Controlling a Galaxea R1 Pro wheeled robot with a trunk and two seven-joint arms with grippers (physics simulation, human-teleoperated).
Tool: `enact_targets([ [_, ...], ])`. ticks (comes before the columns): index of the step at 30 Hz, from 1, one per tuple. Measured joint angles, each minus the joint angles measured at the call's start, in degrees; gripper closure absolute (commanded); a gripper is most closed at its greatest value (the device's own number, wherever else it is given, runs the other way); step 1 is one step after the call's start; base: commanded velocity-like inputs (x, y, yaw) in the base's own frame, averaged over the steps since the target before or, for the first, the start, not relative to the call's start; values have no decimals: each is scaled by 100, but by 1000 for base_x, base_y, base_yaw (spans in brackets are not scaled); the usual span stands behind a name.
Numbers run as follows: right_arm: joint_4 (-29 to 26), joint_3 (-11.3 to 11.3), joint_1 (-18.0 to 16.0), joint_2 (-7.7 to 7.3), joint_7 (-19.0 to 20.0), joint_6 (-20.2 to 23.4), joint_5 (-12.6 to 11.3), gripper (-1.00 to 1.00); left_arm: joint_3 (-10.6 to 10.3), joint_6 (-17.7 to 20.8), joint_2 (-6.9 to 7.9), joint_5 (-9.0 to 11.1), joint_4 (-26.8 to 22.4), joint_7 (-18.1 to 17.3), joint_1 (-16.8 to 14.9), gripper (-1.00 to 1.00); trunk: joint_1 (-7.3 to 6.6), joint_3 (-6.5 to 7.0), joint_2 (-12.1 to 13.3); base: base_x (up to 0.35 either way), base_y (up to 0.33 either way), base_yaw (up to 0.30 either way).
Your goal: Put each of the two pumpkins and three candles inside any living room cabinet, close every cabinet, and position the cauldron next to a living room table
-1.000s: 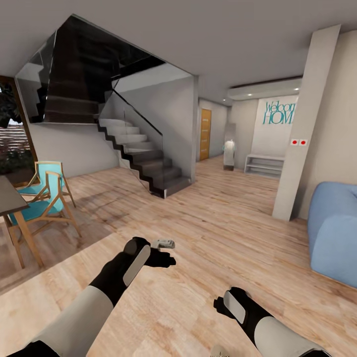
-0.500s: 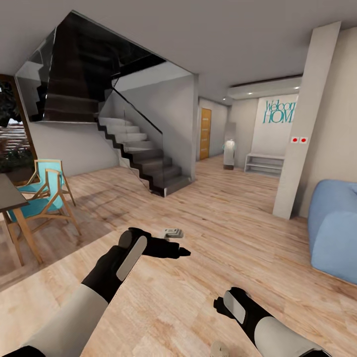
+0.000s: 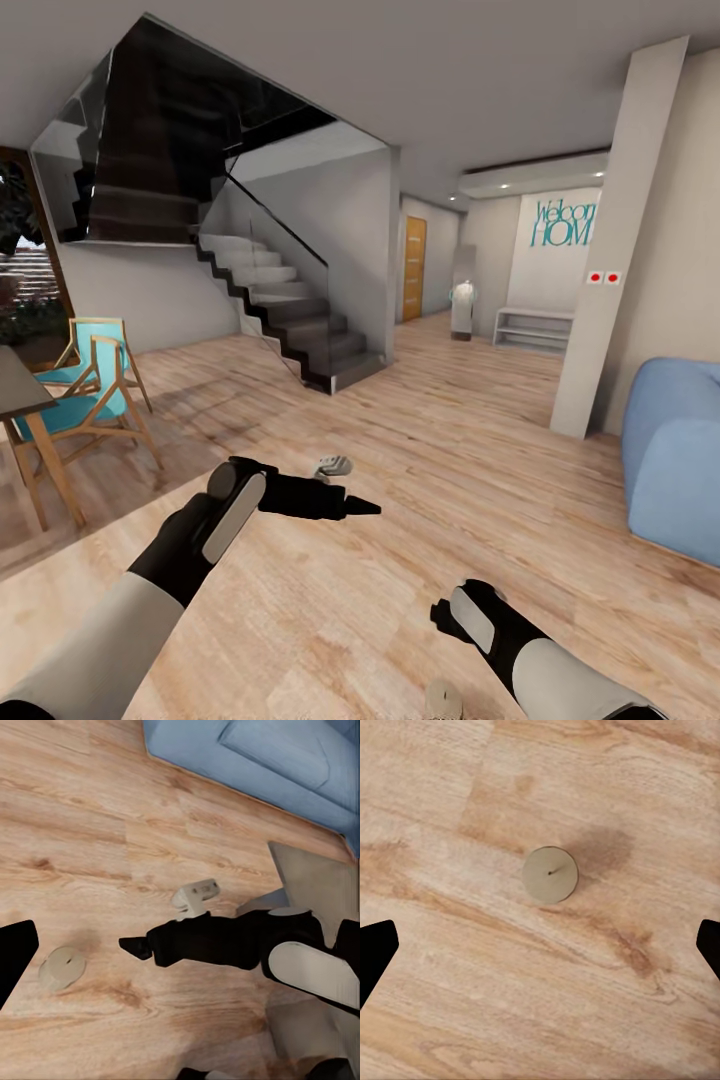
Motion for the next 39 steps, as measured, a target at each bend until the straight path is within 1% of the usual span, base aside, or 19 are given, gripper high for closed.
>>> enact_targets([
  [12,0,53,0,6,0,0,0,-100,3,-1,10,-3,0,-105,0,-100,264,-215,-481,0,0,0],
  [18,0,59,0,9,0,0,1,-100,8,-1,10,2,0,-109,0,-100,264,-216,-483,0,0,0],
  [29,0,62,0,13,0,0,0,-100,9,-1,10,69,0,-109,0,-100,505,-413,-923,0,0,0],
  [39,0,63,0,12,0,0,0,-100,9,-1,12,76,0,-109,0,-100,725,-592,-1324,0,0,0],
])
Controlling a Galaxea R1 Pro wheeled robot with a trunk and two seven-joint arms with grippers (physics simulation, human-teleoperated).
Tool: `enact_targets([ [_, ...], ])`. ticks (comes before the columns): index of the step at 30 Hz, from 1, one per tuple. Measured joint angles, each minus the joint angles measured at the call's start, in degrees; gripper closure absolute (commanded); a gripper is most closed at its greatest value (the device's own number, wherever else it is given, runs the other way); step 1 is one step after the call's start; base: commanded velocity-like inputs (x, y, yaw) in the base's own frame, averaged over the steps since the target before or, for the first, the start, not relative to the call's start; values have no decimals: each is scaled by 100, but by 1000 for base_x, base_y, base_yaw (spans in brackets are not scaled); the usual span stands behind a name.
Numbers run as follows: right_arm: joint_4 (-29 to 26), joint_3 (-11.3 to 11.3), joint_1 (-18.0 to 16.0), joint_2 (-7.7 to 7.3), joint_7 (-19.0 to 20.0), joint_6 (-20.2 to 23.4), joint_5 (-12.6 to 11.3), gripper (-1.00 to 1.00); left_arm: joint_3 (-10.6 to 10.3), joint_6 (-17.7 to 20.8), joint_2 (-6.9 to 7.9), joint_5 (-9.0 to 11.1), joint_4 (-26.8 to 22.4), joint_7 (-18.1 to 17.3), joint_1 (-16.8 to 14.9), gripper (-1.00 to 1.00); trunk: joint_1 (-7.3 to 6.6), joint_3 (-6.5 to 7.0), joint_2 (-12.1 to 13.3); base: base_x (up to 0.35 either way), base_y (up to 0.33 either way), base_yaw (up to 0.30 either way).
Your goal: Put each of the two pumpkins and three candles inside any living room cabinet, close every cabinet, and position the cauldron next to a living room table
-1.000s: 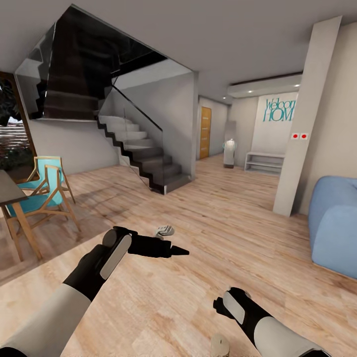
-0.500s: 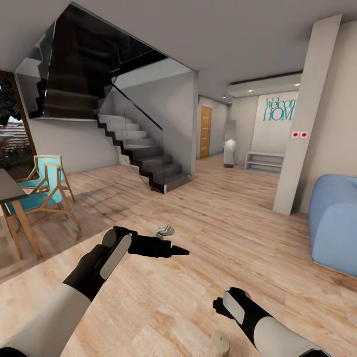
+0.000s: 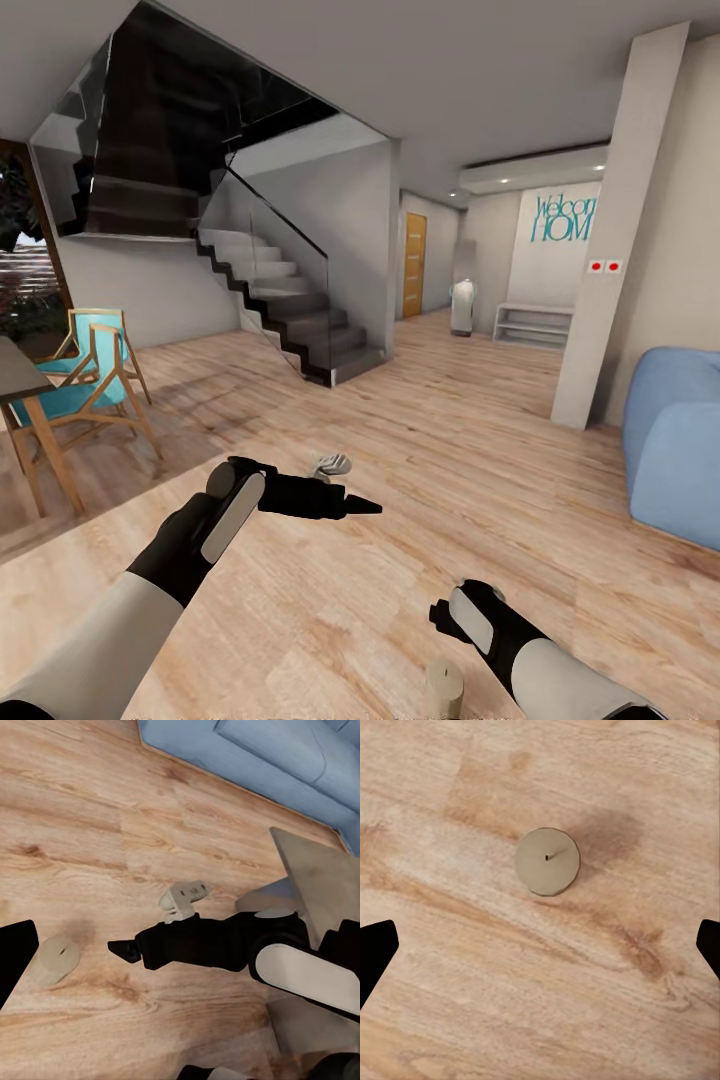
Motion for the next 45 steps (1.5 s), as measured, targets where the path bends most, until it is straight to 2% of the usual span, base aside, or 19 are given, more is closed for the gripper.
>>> enact_targets([
  [40,0,0,0,6,0,0,0,-100,-8,0,-1,0,0,0,0,-100,879,-718,-1604,0,0,0],
  [45,0,0,0,6,0,0,0,-100,-9,-1,-1,-2,0,0,0,-100,893,-829,-1612,0,0,0],
])
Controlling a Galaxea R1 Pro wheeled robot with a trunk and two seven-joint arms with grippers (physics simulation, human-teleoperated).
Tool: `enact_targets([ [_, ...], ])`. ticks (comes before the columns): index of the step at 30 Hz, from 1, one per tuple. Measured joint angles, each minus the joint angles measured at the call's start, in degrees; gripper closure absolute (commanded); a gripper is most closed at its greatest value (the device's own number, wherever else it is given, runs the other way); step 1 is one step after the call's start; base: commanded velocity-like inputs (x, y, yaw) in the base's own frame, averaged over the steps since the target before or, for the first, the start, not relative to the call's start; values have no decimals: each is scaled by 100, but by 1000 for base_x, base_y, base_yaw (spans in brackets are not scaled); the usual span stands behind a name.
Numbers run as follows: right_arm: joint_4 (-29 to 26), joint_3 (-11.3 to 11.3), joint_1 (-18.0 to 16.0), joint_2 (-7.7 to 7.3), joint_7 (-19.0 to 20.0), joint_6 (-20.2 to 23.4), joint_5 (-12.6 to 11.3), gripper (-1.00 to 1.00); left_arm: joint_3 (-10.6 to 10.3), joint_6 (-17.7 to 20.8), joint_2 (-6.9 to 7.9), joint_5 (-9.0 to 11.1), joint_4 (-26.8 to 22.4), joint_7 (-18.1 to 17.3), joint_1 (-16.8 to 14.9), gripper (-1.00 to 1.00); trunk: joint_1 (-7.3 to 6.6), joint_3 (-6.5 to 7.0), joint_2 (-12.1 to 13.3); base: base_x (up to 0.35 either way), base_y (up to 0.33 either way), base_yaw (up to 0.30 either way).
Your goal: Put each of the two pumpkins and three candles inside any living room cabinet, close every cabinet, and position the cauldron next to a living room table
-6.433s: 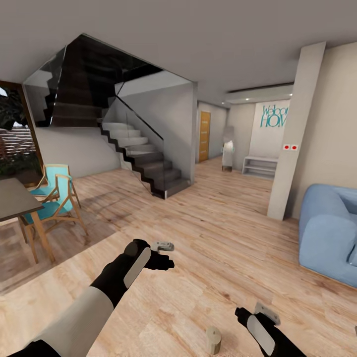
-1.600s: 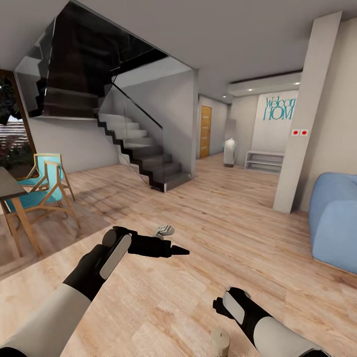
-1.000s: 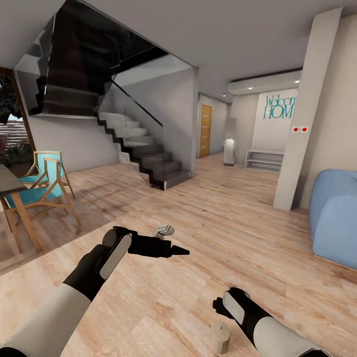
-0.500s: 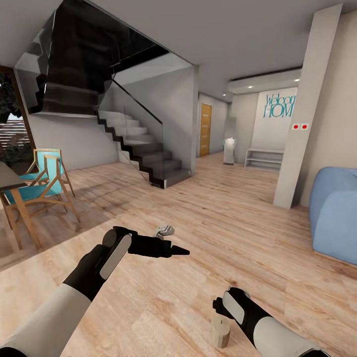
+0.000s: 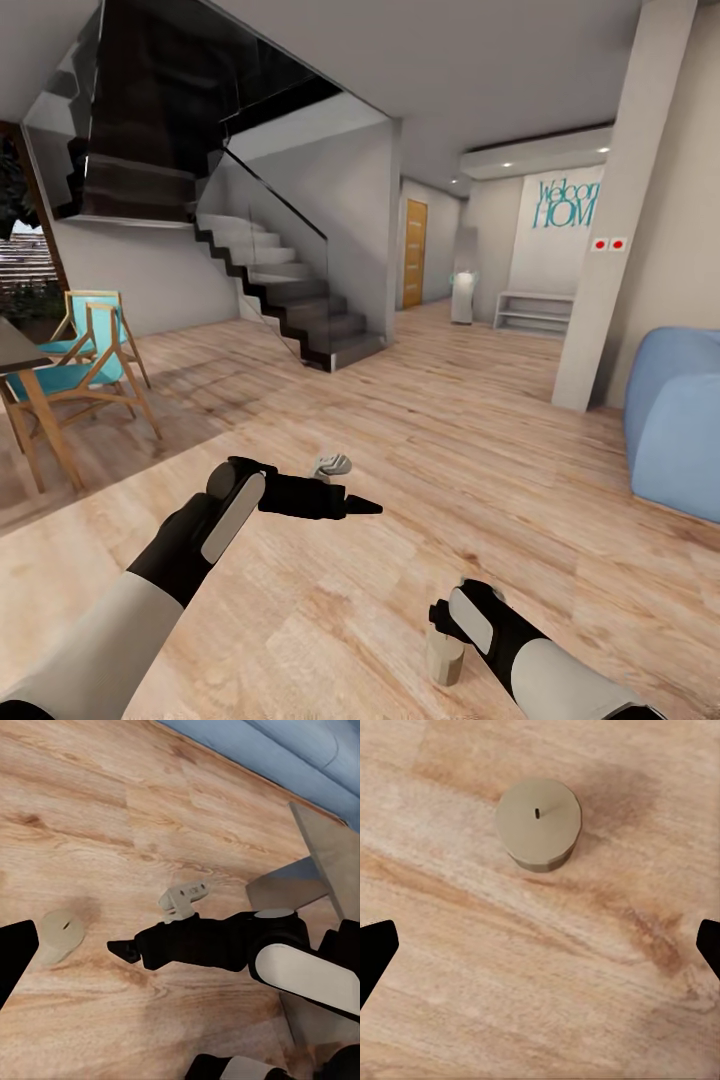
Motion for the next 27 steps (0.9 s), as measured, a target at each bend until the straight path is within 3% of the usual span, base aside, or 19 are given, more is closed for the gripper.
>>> enact_targets([
  [27,-9,0,0,-4,17,8,-7,-100,0,0,0,0,0,0,0,-100,70,-599,-37,0,0,0],
])
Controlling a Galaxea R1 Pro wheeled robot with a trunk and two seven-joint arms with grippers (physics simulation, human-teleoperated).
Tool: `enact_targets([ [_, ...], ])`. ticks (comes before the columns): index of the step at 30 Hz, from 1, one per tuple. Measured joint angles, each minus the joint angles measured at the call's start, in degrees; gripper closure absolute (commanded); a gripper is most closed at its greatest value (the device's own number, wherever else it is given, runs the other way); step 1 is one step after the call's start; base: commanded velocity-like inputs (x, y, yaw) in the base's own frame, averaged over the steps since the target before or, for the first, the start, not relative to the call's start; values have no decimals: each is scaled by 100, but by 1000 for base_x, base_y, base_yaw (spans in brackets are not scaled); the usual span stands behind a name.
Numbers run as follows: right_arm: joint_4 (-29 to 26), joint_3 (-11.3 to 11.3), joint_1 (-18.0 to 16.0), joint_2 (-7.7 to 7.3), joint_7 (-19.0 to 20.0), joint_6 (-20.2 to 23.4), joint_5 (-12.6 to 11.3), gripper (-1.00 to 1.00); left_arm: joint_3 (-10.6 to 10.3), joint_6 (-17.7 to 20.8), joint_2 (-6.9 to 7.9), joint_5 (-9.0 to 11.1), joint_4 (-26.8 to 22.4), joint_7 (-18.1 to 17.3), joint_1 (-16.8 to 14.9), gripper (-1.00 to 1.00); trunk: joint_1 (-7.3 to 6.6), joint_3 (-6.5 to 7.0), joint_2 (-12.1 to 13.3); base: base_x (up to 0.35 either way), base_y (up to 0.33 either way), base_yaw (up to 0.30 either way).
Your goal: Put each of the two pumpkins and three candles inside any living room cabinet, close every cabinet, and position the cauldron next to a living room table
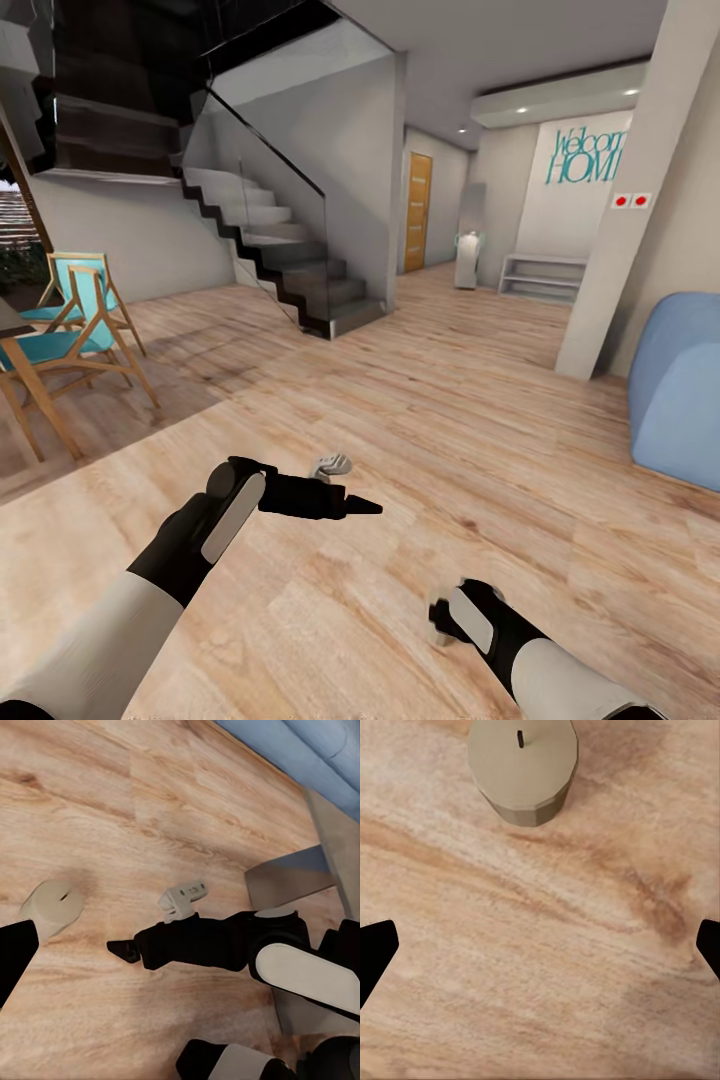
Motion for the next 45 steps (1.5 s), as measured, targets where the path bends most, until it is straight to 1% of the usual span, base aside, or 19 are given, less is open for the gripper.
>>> enact_targets([
  [2,0,0,0,1,-1,0,1,-100,0,0,0,0,0,0,0,-100,5,-44,-3,0,0,0],
  [11,0,0,0,4,1,1,0,-100,1,1,0,8,0,0,0,-100,5,-45,-3,12,0,0],
  [25,2,0,0,4,1,1,-1,-100,9,1,0,4,0,0,0,-100,2,-45,-3,271,0,0],
  [38,5,0,0,4,-1,1,-1,-100,9,0,0,4,0,-1,0,-100,2,-45,-3,221,-25,0],
  [45,5,0,0,4,0,1,-1,-100,3,1,0,12,0,0,0,-100,4,-45,-3,74,-36,0],
])
